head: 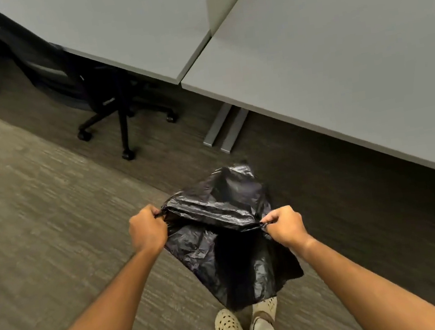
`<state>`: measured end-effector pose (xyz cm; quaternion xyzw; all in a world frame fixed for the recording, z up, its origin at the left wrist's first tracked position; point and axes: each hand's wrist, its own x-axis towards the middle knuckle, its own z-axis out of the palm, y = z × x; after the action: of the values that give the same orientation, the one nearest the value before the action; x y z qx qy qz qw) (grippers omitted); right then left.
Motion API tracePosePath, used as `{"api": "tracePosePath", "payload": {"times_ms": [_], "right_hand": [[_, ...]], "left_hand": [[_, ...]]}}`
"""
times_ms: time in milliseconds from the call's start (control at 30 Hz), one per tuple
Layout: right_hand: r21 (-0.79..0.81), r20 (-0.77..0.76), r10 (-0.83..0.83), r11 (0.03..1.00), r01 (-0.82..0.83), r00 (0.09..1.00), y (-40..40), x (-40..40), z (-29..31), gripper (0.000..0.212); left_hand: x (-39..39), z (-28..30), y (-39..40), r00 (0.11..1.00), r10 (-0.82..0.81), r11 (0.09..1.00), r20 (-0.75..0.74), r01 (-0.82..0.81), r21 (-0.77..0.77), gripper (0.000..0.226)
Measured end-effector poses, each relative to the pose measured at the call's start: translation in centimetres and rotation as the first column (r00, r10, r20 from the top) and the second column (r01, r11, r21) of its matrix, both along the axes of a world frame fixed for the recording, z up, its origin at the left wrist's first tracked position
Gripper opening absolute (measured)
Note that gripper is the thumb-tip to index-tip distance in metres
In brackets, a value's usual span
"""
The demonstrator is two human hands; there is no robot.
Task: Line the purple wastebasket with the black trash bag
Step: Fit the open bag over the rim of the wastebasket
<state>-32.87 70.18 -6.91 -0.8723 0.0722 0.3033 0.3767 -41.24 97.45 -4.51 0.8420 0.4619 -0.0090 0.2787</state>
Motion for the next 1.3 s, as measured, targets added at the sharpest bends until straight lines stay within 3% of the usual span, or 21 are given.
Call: {"api": "tracePosePath", "payload": {"times_ms": [300, 533, 633, 733, 833, 900, 967, 1133, 1300], "right_hand": [[-0.046, -0.089, -0.023, 0.999, 0.019, 0.996, 0.1, 4.3, -7.1, 0.019], [-0.061, -0.037, -0.364, 0.930, 0.361, 0.931, 0.8, 8.2, -16.0, 0.028], [-0.007, -0.074, -0.572, 0.820, 0.573, 0.817, 1.6, 8.6, -20.9, 0.029], [0.056, -0.138, -0.781, 0.607, 0.793, 0.608, 2.5, 8.9, -25.4, 0.030], [0.098, -0.220, -0.881, 0.407, 0.908, 0.418, 3.3, 9.8, -29.0, 0.030], [0.124, -0.250, -0.900, 0.336, 0.934, 0.358, 3.6, 11.0, -31.1, 0.030], [0.127, -0.207, -0.901, 0.362, 0.923, 0.382, 3.8, 12.3, -32.9, 0.027], [0.123, -0.084, -0.826, 0.546, 0.829, 0.557, 4.3, 16.0, -36.1, 0.016], [0.203, -0.058, -0.836, 0.526, 0.826, 0.546, 5.7, 19.3, -38.9, 0.030]], "left_hand": [[2.6, -6.4, 1.1, 0.997, -0.014, 1.000, -0.073, 0.015, 0.015, 0.022], [6.6, -14.9, 2.9, 0.998, 0.001, 1.000, -0.070, 0.000, 0.012, 0.021], [8.2, -19.8, 2.8, 0.997, 0.073, 0.995, -0.040, -0.075, -0.060, 0.023], [9.5, -24.6, 2.3, 0.984, 0.178, 0.976, -0.010, -0.178, -0.125, 0.022], [10.6, -28.6, 2.1, 0.962, 0.273, 0.949, 0.004, -0.269, -0.164, 0.019], [11.4, -30.9, 2.4, 0.956, 0.293, 0.942, 0.009, -0.287, -0.176, 0.014], [12.4, -32.9, 3.1, 0.951, 0.309, 0.936, 0.020, -0.300, -0.183, 0.008], [15.2, -37.0, 5.3, 0.958, 0.274, 0.954, 0.088, -0.259, -0.149, 0.009], [18.1, -40.8, 6.9, 0.965, 0.245, 0.963, 0.096, -0.230, -0.139, 0.021]]}}
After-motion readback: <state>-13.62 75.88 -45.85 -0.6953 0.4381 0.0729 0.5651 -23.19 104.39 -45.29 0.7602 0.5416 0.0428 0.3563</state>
